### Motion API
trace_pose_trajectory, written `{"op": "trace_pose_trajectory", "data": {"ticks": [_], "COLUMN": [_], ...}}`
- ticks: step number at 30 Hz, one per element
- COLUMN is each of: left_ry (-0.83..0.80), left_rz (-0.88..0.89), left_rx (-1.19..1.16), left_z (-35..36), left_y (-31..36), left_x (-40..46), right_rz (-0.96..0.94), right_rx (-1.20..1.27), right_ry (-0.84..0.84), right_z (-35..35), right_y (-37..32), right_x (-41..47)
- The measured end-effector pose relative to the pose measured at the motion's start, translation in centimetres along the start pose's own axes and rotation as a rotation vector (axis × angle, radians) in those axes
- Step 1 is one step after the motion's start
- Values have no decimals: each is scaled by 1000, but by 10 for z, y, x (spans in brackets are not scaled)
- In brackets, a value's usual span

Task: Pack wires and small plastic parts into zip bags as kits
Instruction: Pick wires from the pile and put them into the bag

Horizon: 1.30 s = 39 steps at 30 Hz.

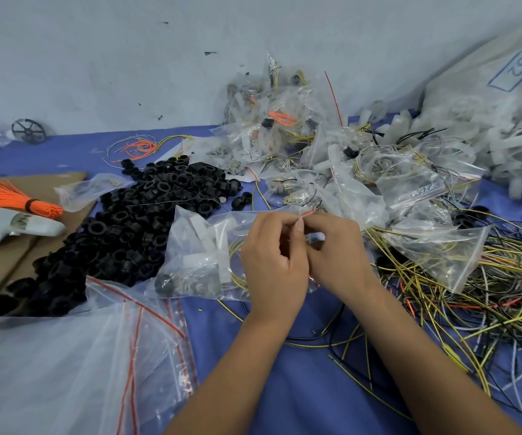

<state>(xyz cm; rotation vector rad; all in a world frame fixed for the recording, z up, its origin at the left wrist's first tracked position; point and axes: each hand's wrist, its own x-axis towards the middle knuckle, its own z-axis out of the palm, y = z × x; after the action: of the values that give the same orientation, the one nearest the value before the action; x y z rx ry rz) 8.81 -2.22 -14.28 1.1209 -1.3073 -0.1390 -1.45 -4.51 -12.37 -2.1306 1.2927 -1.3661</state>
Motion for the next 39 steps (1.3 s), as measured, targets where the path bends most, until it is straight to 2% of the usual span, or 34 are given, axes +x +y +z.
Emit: {"op": "trace_pose_trajectory", "data": {"ticks": [3, 5, 7, 10, 12, 17, 23, 25, 28, 30, 35, 39], "left_ry": [-5, -15, -31, -41, -41, -53, -33, -31, -18, -13, -6, -33], "left_rz": [16, 39, 80, 124, 138, 105, -8, -60, -106, -101, -28, -3], "left_rx": [5, 4, 3, -12, -29, -11, -69, -105, -117, -109, -97, -66], "left_z": [-1, -1, -2, -2, -3, -3, -1, 1, 2, 2, 1, 2], "left_y": [1, 3, 6, 12, 13, 12, 5, 2, -1, -1, 6, 6], "left_x": [0, 0, -1, -1, -1, -2, 0, 0, -1, -1, -1, -2], "right_rz": [45, 80, 176, 300, 299, 6, -146, -127, 45, 74, 70, 65], "right_rx": [-64, -78, 81, 476, 541, 164, -131, -292, -452, -377, 126, 167], "right_ry": [-151, -195, -243, -331, -350, -212, -4, -79, -242, -258, -271, -261], "right_z": [-1, -2, -3, -4, -4, 0, 0, -2, -1, 1, 0, 2], "right_y": [0, 1, 2, -3, -5, -4, 5, 8, 12, 10, -2, 0], "right_x": [0, 0, -1, -4, -5, -5, 1, 0, 1, 1, -4, -8]}}
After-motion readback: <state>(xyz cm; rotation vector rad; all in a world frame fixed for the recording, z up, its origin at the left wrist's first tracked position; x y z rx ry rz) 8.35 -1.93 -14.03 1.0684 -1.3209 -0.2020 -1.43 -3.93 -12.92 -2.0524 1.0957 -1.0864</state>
